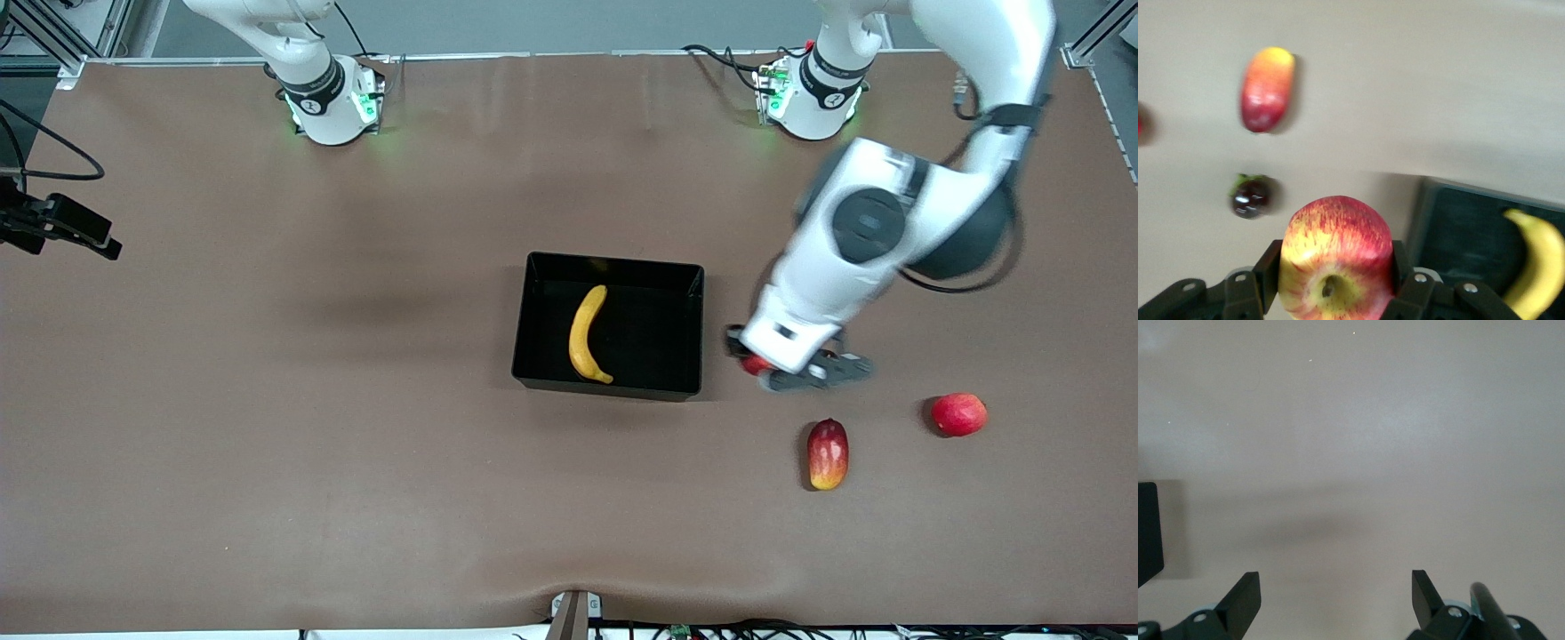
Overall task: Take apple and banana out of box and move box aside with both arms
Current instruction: 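Carry the apple out and set it beside the large red apple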
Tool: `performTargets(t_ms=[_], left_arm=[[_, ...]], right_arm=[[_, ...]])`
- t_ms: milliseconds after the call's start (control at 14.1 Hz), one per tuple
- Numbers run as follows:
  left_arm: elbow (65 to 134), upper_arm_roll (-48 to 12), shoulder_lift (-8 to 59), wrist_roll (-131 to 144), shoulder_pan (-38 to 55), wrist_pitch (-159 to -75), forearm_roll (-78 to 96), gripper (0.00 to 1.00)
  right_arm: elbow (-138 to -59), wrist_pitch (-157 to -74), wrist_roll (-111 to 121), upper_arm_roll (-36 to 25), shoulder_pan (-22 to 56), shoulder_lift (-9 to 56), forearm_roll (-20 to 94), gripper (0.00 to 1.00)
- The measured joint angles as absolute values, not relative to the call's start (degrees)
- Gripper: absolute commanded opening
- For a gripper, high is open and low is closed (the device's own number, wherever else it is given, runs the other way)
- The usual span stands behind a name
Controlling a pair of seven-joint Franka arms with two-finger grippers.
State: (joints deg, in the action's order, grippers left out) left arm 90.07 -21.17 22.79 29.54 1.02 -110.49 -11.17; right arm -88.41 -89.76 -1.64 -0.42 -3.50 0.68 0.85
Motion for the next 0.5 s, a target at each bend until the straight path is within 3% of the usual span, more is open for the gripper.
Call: performTargets(t_ms=[284, 497], left_arm=[[93.2, -20.9, 23.8, 19.4, -8.2, -111.8, -15.8, 0.0], [98.9, -20.9, 24.5, 19.0, -12.5, -120.1, -19.5, 0.0]], right_arm=[[-88.4, -89.8, -1.6, -0.4, -3.5, 0.7, 0.9, 1.0], [-88.4, -89.8, -1.6, -0.4, -3.5, 0.7, 0.9, 1.0]])
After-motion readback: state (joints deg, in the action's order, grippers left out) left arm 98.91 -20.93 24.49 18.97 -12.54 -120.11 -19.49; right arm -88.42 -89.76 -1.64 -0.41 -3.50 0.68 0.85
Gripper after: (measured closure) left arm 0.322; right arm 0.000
